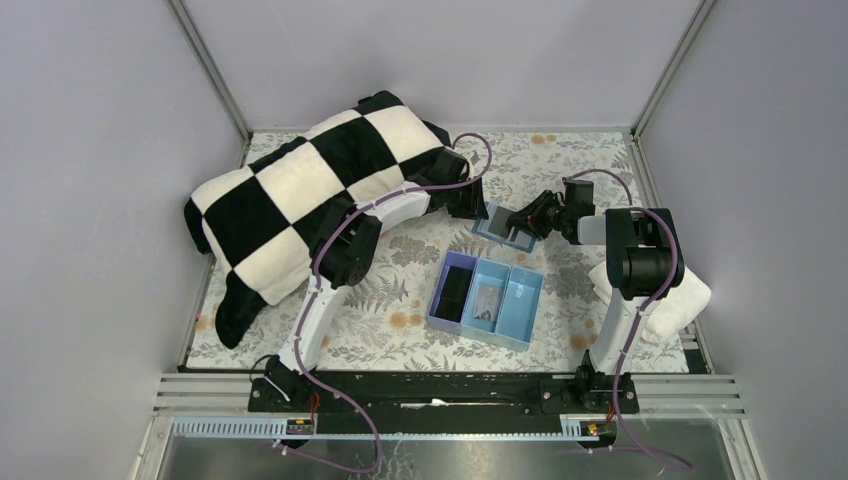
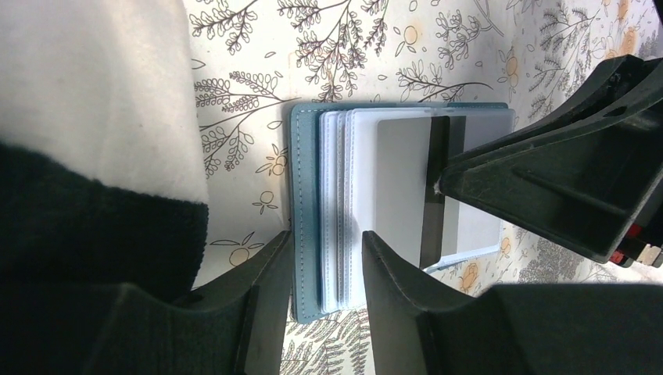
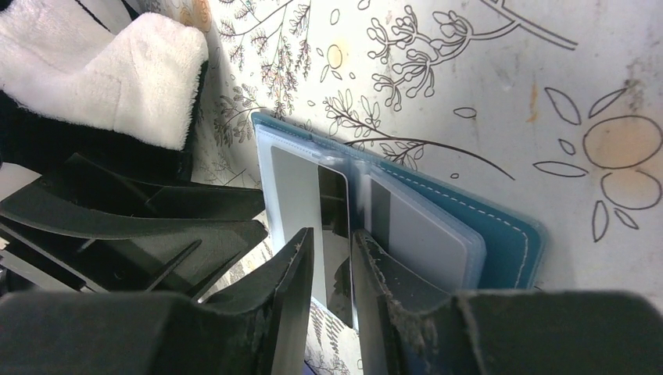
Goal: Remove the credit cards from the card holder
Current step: Remove the credit card from the card holder.
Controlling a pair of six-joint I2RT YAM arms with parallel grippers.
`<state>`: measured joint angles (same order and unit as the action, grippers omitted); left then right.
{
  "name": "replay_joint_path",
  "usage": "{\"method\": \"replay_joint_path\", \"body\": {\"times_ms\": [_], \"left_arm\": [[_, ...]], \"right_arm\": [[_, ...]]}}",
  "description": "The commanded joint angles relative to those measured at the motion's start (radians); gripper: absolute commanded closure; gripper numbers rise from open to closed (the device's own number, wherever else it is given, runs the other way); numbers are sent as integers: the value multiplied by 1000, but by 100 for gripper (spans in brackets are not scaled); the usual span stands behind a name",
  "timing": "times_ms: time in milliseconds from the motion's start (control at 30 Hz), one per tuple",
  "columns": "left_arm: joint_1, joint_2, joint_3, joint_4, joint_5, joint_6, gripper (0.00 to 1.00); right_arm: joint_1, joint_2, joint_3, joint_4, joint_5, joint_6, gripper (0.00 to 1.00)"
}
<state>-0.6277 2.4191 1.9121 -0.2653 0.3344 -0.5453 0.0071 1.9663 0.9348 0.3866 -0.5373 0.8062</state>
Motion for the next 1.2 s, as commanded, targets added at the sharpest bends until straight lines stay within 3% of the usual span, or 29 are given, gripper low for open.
{"method": "replay_joint_path", "body": {"times_ms": [0, 200, 333, 700, 1000, 1167], "left_arm": [[-14, 52, 8, -69, -35, 42, 57], [-18, 65, 19, -80, -31, 42, 57], [-18, 55, 15, -80, -47, 44, 57], [18, 24, -47, -61, -39, 37, 58], [18, -144, -164, 111, -17, 28, 57], [14, -185, -162, 101, -49, 43, 57]], "right_arm": [[-1, 52, -14, -63, 52, -32, 69], [-1, 42, -17, -55, 44, -34, 80], [-1, 28, -12, -76, 56, -48, 100], [-52, -62, -13, -205, 79, -128, 100], [-65, -75, 3, -263, 100, -208, 100], [-94, -146, 7, -331, 158, -245, 100]]}}
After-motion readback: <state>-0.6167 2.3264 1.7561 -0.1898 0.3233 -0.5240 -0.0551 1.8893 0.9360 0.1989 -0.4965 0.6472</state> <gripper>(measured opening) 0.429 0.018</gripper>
